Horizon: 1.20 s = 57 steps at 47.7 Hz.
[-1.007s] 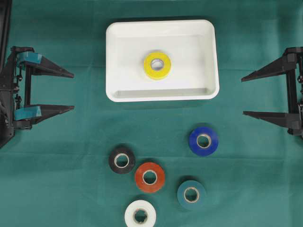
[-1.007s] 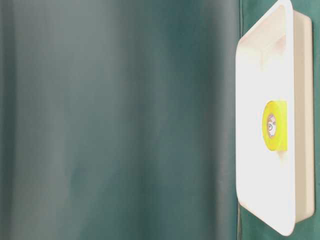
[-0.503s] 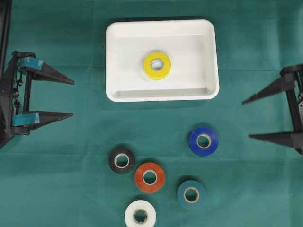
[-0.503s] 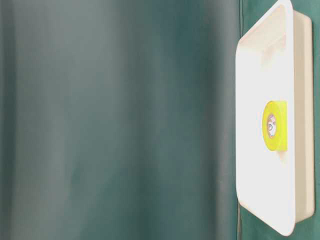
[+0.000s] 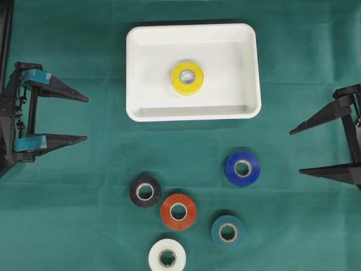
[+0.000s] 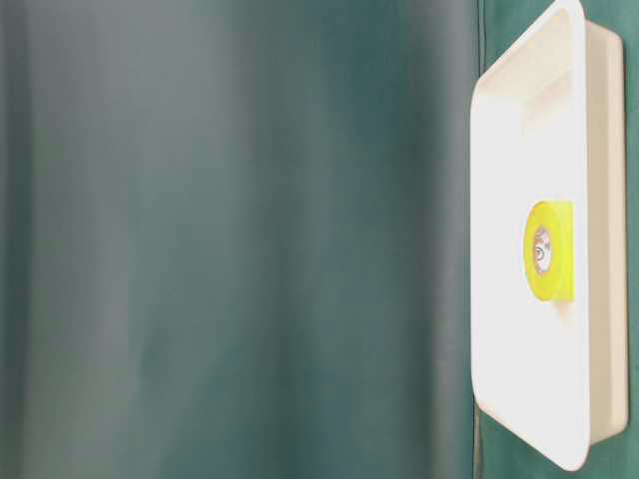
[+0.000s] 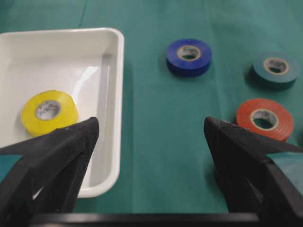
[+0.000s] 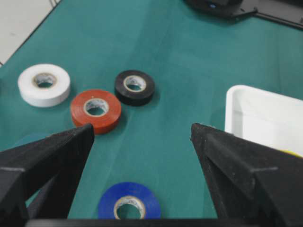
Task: Pick up the tape from a random location and place it into the white case.
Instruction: 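Move the right gripper toward the blue tape roll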
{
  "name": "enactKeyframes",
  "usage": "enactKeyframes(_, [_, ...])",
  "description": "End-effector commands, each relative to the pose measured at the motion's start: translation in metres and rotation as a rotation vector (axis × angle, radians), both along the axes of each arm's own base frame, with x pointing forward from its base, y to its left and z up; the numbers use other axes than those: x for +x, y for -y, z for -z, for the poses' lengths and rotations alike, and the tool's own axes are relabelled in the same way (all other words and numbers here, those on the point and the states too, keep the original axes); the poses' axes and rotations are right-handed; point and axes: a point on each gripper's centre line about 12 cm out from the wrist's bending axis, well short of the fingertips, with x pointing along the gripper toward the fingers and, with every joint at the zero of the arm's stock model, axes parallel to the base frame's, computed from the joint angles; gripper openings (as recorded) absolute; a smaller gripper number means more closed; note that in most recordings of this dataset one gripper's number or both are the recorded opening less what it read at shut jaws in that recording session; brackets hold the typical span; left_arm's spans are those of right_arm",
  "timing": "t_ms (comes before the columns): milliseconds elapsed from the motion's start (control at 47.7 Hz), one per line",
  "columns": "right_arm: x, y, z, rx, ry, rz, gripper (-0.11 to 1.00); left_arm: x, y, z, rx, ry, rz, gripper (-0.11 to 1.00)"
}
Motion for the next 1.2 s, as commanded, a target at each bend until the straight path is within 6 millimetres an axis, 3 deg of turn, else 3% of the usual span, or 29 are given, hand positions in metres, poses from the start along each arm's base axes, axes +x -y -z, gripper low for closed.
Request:
enactKeyframes(0, [0.003,-0.001,-0.010,0.007,0.022,-0.003,0.92,0.002,0.001,-0.005,-0.004,0.015,0.002,0.97])
enactKeyframes(398, [0.007,-0.002,-0.015,0.011,0.029,-0.002,0.92,0.002,0.000,-0.006,-0.004,0.022,0.000,0.97])
enactKeyframes(713, [0.033,-0.006,-0.018,-0.004,-0.016,-0.002,0.92,0.002,0.001,-0.005,-0.004,0.017,0.002,0.97])
enactKeyframes(1028, [0.042,-0.006,-0.021,0.000,-0.040,0.008,0.92,0.002,0.000,-0.005,-0.004,0.014,0.000,0.97])
enactKeyframes(1174, [0.048,-0.006,-0.017,0.022,-0.151,0.030,0.92,0.002,0.000,-0.005,-0.004,0.014,0.000,0.97])
